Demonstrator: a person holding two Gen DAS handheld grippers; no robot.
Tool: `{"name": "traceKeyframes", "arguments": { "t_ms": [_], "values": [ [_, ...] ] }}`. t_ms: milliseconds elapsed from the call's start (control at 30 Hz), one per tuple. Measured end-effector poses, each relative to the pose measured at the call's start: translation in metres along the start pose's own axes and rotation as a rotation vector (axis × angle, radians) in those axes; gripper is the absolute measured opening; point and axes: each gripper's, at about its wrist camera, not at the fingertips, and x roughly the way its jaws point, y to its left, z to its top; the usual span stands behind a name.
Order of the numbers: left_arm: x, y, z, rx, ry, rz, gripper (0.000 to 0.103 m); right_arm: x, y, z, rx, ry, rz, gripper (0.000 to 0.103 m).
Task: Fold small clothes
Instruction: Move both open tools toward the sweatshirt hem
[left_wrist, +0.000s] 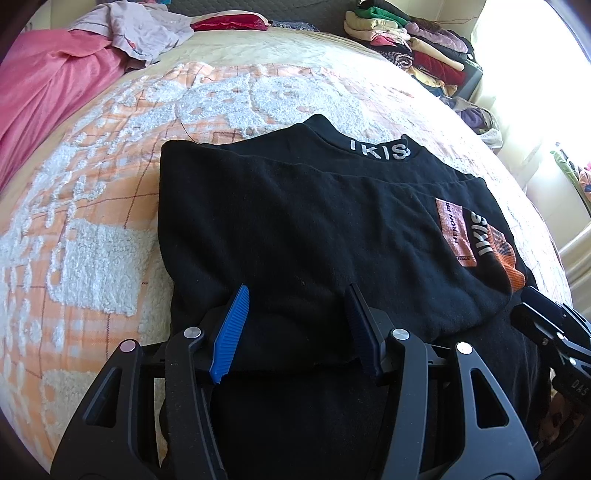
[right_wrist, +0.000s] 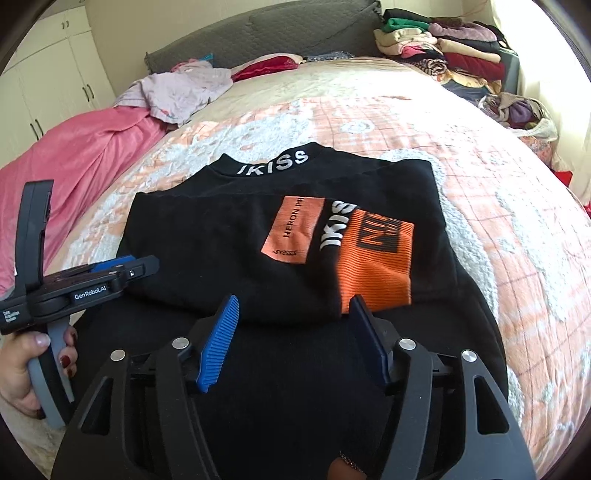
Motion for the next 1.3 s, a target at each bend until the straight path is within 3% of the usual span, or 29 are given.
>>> {"name": "traceKeyframes", "arguments": {
  "t_ms": [233,500,700,1100,1300],
  "values": [
    [-0.003,-0.001,-0.002,-0.003,-0.008,0.005,0.047,-0.016,-0.005,-0.002,0.041,-0.032,0.006,0.085],
    [-0.010,-0.006,-0.003,-0.007,-0.019,0.001,0.057,-0.028,-0.008,-0.005,0.066,-0.054,-0.014,0.097],
    [-0.017,-0.008,-0.005,-0.010,-0.029,0.001,0.064,-0.034,-0.007,-0.005,0.062,-0.065,-0.022,0.098],
    [-0.039,-0.010,-0.007,-0.010,-0.061,0.018,0.089,-0.047,-0.001,-0.006,0.056,-0.094,-0.017,0.098],
    [-0.056,-0.015,-0.008,0.003,-0.097,0.024,0.093,-0.060,0.001,-0.006,0.056,-0.130,-0.028,0.098]
  ]
}}
